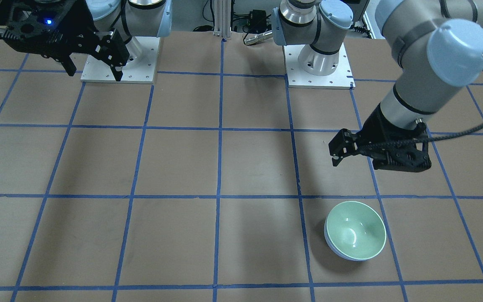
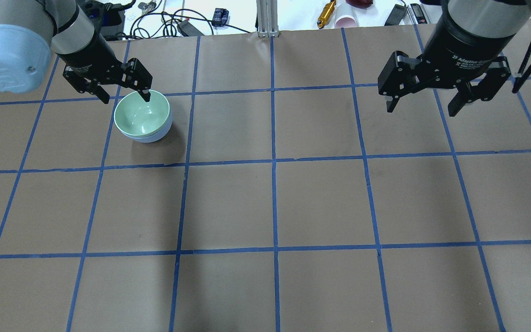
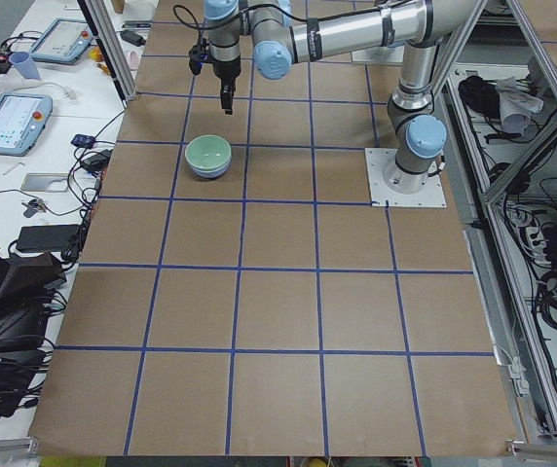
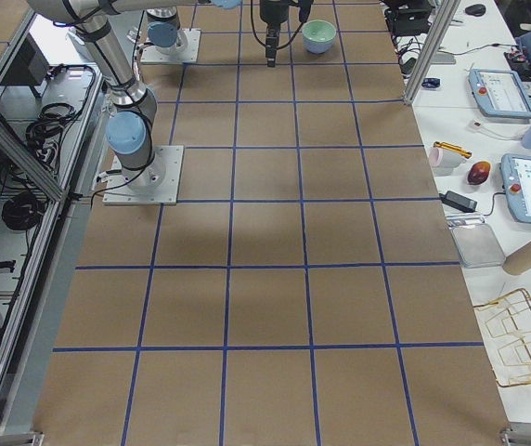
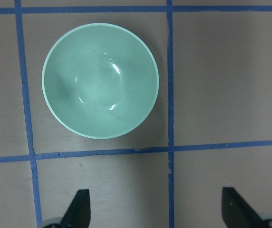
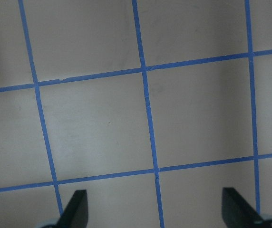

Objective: Stack green bowl on blue bowl

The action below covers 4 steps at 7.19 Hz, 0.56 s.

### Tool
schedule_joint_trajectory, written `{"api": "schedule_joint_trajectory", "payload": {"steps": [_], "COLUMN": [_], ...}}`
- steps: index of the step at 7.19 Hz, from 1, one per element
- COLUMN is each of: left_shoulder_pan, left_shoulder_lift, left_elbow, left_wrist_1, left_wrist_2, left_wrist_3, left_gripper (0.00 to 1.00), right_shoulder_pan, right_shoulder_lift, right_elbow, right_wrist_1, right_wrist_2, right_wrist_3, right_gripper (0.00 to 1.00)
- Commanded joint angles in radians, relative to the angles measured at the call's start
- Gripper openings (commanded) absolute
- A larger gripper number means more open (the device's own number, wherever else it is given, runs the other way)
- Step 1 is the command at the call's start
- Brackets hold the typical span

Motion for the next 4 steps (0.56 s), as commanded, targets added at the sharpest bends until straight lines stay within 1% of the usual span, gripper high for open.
{"api": "schedule_joint_trajectory", "payload": {"steps": [1, 2, 4], "left_shoulder_pan": [-0.049, -0.071, -0.085], "left_shoulder_lift": [0.111, 0.140, 0.167], "left_elbow": [-0.005, -0.004, -0.002], "left_wrist_1": [-0.104, -0.106, -0.114], "left_wrist_2": [0.004, 0.004, 0.006], "left_wrist_3": [-0.001, -0.001, 0.000], "left_gripper": [0.96, 0.99, 1.00], "right_shoulder_pan": [0.000, 0.000, 0.000], "right_shoulder_lift": [0.000, 0.000, 0.000], "right_elbow": [0.001, 0.001, 0.000], "right_wrist_1": [0.002, 0.000, 0.002], "right_wrist_2": [0.000, 0.000, 0.000], "right_wrist_3": [0.000, 0.000, 0.000], "right_gripper": [1.00, 1.00, 1.00]}}
